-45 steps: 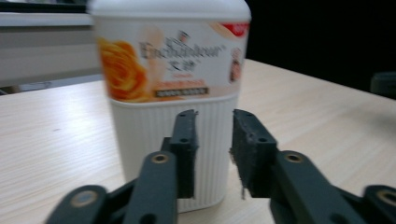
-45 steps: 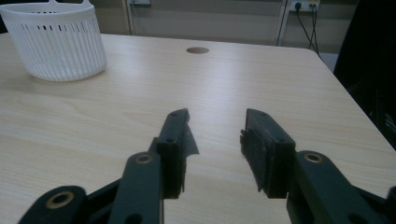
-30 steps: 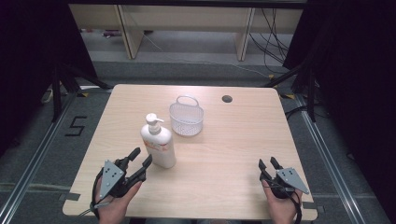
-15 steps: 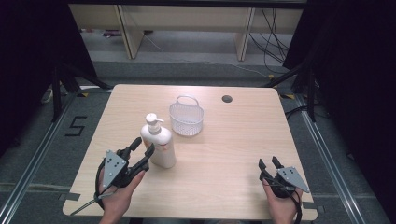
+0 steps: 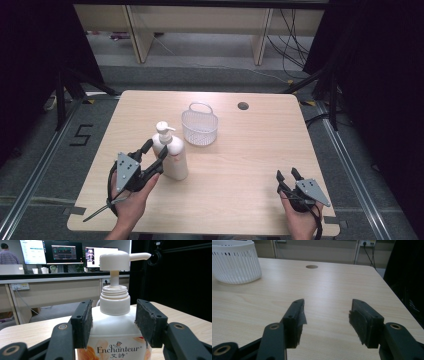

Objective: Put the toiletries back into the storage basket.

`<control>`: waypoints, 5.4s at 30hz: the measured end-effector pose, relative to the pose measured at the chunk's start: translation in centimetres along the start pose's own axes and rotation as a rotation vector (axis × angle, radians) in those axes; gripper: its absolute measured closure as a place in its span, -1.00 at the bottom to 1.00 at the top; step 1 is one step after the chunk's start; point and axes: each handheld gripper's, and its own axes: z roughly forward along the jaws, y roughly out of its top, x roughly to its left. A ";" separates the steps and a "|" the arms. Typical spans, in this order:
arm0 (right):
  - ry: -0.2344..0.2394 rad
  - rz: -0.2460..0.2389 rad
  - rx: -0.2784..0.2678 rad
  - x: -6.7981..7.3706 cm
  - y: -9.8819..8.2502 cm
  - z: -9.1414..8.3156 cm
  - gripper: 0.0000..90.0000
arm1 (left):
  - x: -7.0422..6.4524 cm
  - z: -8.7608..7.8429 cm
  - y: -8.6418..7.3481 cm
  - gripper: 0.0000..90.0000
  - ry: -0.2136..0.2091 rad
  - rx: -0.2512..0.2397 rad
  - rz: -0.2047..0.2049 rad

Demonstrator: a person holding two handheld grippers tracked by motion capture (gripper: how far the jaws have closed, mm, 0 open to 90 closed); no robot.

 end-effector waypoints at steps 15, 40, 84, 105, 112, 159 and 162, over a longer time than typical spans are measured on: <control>-0.011 -0.006 0.011 0.2 0.0 0.0 0.00 | -0.4 1.3 1.1 0.05 0.022 -0.017 0.005; 0.001 -0.008 0.017 0.1 0.1 0.1 -0.01 | -0.4 2.9 3.2 0.18 0.007 -0.006 0.012; 0.010 -0.007 0.024 0.1 0.1 0.1 -0.03 | -1.8 4.5 6.2 0.31 -0.053 -0.039 -0.008; -0.008 -0.027 0.015 0.0 0.1 0.1 -0.04 | -2.3 5.7 7.2 0.31 -0.065 -0.046 -0.004; -0.008 -0.024 0.019 0.1 0.1 0.1 -0.04 | -2.5 6.0 7.4 0.31 -0.069 -0.056 -0.010; 0.000 -0.016 0.020 0.2 0.1 0.1 -0.06 | -2.7 8.0 9.7 0.31 -0.075 -0.098 -0.005; -0.004 -0.030 0.017 0.1 0.1 0.1 -0.06 | -2.7 8.2 9.9 0.31 -0.075 -0.100 -0.005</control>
